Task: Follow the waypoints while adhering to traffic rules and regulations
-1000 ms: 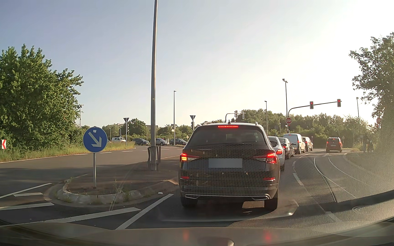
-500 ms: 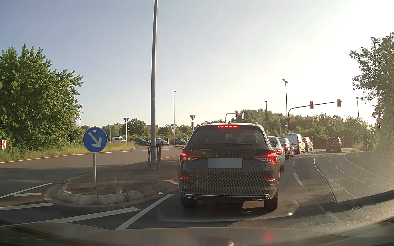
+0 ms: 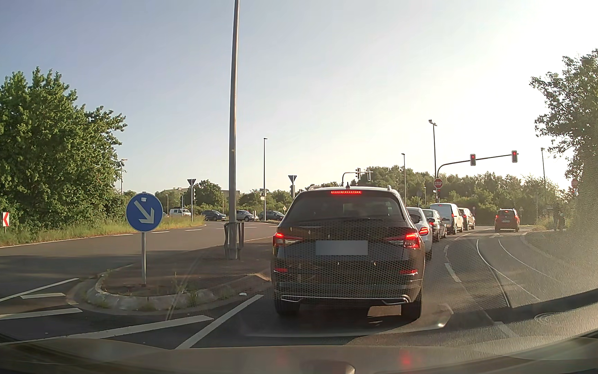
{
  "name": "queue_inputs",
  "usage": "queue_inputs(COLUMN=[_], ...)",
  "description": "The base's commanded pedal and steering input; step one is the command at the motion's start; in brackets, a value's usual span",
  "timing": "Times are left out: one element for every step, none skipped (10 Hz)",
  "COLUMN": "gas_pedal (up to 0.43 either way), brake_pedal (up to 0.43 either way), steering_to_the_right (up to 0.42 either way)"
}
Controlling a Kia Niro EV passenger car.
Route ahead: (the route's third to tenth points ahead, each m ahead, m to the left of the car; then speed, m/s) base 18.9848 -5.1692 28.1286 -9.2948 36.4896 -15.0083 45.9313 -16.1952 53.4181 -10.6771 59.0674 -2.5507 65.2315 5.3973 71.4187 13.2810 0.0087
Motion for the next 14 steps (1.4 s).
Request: queue_inputs(gas_pedal=[0.000, 0.000, 0.000, 0.000, 0.000, 0.000, 0.000, 0.000, 0.000, 0.000, 0.000, 0.000, 0.000, 0.000], brake_pedal=[0.421, 0.421, 0.421, 0.421, 0.421, 0.421, 0.421, 0.421, 0.421, 0.415, 0.421, 0.421, 0.421, 0.421], steering_to_the_right=[0.052, 0.052, 0.052, 0.052, 0.052, 0.052, 0.052, 0.052, 0.052, 0.052, 0.052, 0.052, 0.052, 0.052])
